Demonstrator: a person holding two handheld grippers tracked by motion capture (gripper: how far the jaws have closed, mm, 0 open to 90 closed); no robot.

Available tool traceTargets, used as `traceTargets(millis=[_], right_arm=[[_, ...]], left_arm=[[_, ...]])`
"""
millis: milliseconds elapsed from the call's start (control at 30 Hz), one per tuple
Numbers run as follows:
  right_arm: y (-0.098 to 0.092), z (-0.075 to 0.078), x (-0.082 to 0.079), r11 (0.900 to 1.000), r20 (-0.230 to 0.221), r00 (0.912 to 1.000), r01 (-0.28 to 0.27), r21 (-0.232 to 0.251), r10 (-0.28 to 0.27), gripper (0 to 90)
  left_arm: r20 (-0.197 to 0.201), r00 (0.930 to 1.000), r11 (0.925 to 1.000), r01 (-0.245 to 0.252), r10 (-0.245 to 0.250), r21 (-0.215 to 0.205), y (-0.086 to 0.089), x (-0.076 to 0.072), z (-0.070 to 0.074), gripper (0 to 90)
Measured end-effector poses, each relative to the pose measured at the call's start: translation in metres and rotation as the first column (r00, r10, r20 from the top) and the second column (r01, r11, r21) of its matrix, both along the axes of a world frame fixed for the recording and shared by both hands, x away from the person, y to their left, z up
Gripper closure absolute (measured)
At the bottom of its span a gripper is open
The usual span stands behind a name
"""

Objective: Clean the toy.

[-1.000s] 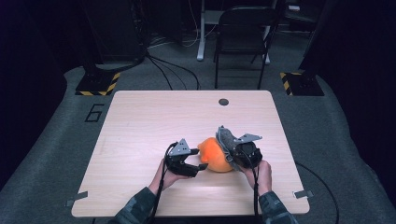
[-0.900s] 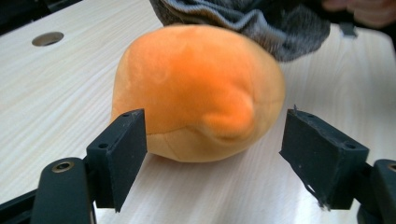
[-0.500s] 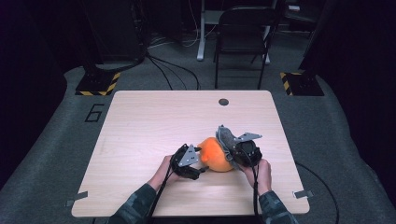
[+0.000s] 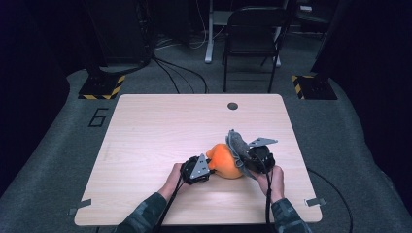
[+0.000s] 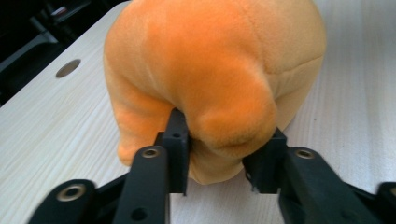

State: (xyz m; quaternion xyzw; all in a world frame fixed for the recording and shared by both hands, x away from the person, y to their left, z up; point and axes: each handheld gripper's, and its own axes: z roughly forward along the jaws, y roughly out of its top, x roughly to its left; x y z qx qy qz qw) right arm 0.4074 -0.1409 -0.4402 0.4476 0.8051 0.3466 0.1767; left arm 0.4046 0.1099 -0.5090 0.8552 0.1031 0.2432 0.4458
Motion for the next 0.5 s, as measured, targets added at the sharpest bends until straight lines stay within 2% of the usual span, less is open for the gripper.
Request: traceTargets(millis=[33, 133, 200, 267, 400, 500], right_arm=[[-0.005, 0.002, 0.0, 1.0, 0.0, 1.0, 0.003, 0.019, -0.003, 77.0], [-0.026, 0.008, -0.002, 0.997, -0.006, 0.9978, 0.066, 0.041, -0.065, 77.0], [-0.04, 0.007, -0.002, 0.992, -0.003, 0.9925, 0.122, 0.019, -0.122, 77.0], [-0.052, 0.002, -0.001, 0.986, -0.026, 0.986, 0.165, 0.011, -0.165, 76.9], [-0.06, -0.009, 0.005, 0.98, -0.05, 0.9784, 0.2, -0.012, -0.201, 76.8], [-0.06, -0.011, 0.007, 0.98, -0.042, 0.9796, 0.196, -0.024, -0.197, 76.6]], left_arm=[[0.001, 0.9999, 0.9999, -0.01, 0.01, -0.003, 0.0, -0.001, 0.0, 67.6], [0.003, 0.9998, 0.9997, -0.021, 0.021, -0.014, 0.002, -0.001, -0.001, 71.7], [0.001, 0.9997, 0.9995, -0.023, 0.023, -0.023, 0.003, -0.002, -0.002, 73.8], [0.008, 0.9997, 0.9992, -0.023, 0.023, -0.034, 0.003, -0.002, -0.004, 75.1], [0.01, 0.9999, 0.9976, -0.012, 0.013, -0.068, 0.005, -0.002, -0.004, 76.6], [0.009, 0.9999, 0.995, -0.013, 0.014, -0.099, 0.007, -0.002, -0.002, 78.1]])
